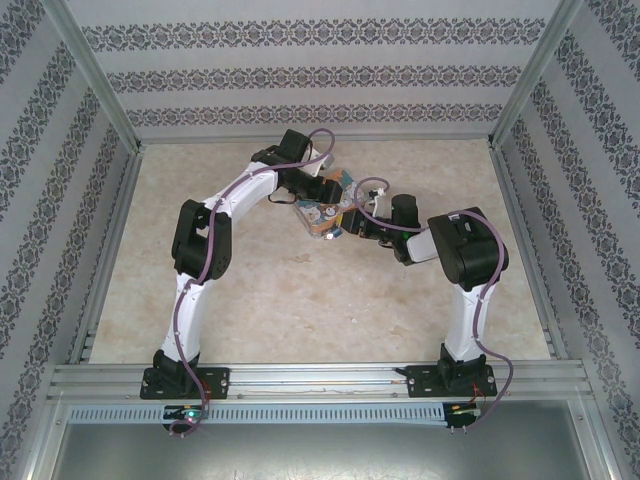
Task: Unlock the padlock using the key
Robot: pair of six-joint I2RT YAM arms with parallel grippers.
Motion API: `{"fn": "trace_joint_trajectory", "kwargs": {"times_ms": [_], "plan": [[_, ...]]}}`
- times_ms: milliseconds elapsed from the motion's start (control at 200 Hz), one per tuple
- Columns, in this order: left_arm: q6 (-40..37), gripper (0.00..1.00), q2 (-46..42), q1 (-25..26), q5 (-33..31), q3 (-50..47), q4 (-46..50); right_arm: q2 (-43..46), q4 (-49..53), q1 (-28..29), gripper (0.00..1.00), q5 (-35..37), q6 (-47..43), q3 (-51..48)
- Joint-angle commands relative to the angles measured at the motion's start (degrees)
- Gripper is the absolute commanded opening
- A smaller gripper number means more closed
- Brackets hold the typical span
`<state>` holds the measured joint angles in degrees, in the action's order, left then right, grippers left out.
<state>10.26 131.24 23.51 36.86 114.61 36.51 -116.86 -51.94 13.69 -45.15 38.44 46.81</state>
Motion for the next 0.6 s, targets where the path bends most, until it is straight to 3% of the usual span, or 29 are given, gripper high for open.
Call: {"fn": "trace_joint_trajectory", "kwargs": {"times_ms": [0, 595], "plan": [[0.37, 0.68, 1.1, -0.3, -1.17, -1.7, 6.27, -1.44, -1.58, 1.02, 0.5, -3.11, -0.13, 1.93], [0.29, 0.68, 0.86, -0.37, -1.0, -1.9, 6.44, -2.01, 1.13, 2.3, 0.47, -3.05, -4.43, 1.49]]}}
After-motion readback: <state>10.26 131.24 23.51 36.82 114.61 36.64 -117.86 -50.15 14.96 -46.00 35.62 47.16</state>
